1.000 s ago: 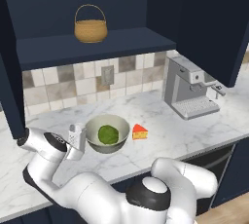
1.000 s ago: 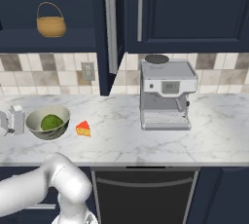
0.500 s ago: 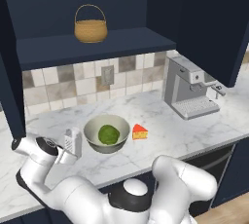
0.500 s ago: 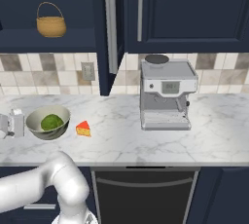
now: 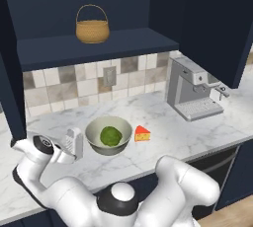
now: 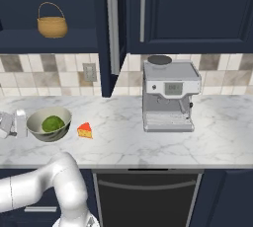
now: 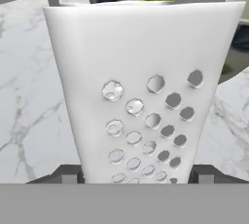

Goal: Pick the cheese from the fridge and the cheese grater from the cabinet and place them next to the salad bowl.

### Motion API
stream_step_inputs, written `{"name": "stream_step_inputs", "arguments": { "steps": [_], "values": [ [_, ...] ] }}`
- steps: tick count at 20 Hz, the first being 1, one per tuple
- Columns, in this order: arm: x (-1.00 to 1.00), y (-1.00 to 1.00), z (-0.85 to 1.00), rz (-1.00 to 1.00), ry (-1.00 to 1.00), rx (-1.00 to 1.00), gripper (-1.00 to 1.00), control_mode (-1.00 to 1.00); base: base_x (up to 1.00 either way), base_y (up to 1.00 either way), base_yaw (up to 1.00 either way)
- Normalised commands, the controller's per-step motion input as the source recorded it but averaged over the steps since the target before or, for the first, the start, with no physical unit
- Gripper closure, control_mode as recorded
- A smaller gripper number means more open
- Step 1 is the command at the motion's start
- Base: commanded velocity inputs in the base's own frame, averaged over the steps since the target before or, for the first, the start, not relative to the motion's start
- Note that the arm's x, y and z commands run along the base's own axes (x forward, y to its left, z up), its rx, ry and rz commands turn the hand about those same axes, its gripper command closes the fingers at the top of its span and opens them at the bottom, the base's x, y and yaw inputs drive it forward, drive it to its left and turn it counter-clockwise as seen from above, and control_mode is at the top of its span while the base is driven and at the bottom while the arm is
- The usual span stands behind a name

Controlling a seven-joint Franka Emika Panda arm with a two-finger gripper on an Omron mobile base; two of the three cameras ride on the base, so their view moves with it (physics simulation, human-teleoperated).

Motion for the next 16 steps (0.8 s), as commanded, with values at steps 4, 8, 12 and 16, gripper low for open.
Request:
{"name": "stream_step_inputs", "arguments": {
  "steps": [4, 8, 12, 16],
  "values": [
    [0.19, 0.0, -0.3, -0.08, -0.01, -0.04, 1.0, -1.0, 0.0, 0.0, 0.0],
    [0.15, 0.0, -0.4, -0.07, -0.02, -0.03, 1.0, -1.0, 0.0, 0.0, 0.0],
    [0.05, 0.0, -0.26, -0.06, 0.0, -0.01, 1.0, -1.0, 0.0, 0.0, 0.0],
    [0.0, 0.0, -0.11, -0.03, 0.0, 0.0, 1.0, -1.0, 0.0, 0.0, 0.0]
  ]
}}
